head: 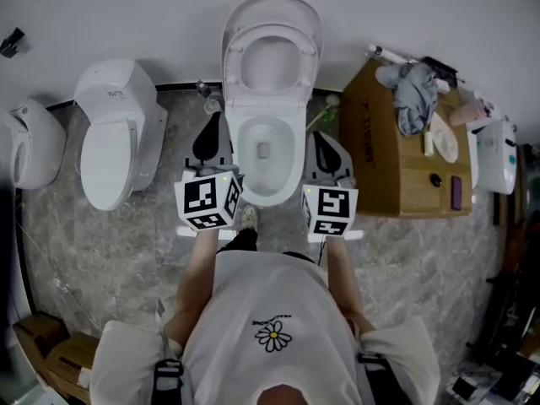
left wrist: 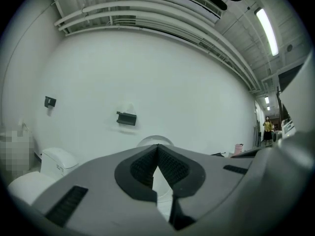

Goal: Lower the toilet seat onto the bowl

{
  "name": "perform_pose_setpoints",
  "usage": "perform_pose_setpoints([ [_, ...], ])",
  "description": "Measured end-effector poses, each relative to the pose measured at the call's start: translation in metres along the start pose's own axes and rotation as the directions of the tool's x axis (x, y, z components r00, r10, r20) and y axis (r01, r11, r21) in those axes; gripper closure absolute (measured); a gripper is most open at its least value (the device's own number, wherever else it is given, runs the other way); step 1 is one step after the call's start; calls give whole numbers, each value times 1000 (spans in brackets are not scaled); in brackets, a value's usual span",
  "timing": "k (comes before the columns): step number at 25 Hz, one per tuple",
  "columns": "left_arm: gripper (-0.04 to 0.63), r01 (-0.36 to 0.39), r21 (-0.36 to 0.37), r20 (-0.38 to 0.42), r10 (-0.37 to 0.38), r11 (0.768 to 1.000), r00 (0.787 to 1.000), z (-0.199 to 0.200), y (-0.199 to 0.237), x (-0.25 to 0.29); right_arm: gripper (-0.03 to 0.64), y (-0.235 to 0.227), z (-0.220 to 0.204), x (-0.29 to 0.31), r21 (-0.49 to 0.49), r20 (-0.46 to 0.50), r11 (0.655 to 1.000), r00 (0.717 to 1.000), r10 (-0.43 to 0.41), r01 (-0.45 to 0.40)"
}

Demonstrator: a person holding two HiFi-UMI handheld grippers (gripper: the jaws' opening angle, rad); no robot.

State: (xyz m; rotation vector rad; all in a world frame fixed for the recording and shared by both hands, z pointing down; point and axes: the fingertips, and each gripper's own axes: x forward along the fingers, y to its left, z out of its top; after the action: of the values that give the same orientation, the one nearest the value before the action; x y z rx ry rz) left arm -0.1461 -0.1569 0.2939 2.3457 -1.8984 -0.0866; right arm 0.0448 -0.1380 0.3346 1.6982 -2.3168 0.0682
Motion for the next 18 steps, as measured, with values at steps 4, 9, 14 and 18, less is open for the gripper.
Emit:
perform_pose_setpoints([
  [4, 569, 23, 7, -14, -23, 1000, 1000, -7, 13, 37, 588, -9, 3, 35, 7, -17, 999, 999, -38, 38],
  [9, 569, 19, -9, -33, -20, 1000, 999, -12, 16, 63, 588, -20, 1, 63, 16, -44, 999, 998, -42, 43],
  [14, 569, -29, -22, -37, 28, 999, 999, -18, 12, 77, 586, -40, -8, 83, 74, -45, 996, 998, -52, 55],
  [18, 569, -52, -17, -67, 51, 998, 996, -28, 14, 87, 586, -42, -11, 95, 80, -48, 996, 999, -23, 27],
])
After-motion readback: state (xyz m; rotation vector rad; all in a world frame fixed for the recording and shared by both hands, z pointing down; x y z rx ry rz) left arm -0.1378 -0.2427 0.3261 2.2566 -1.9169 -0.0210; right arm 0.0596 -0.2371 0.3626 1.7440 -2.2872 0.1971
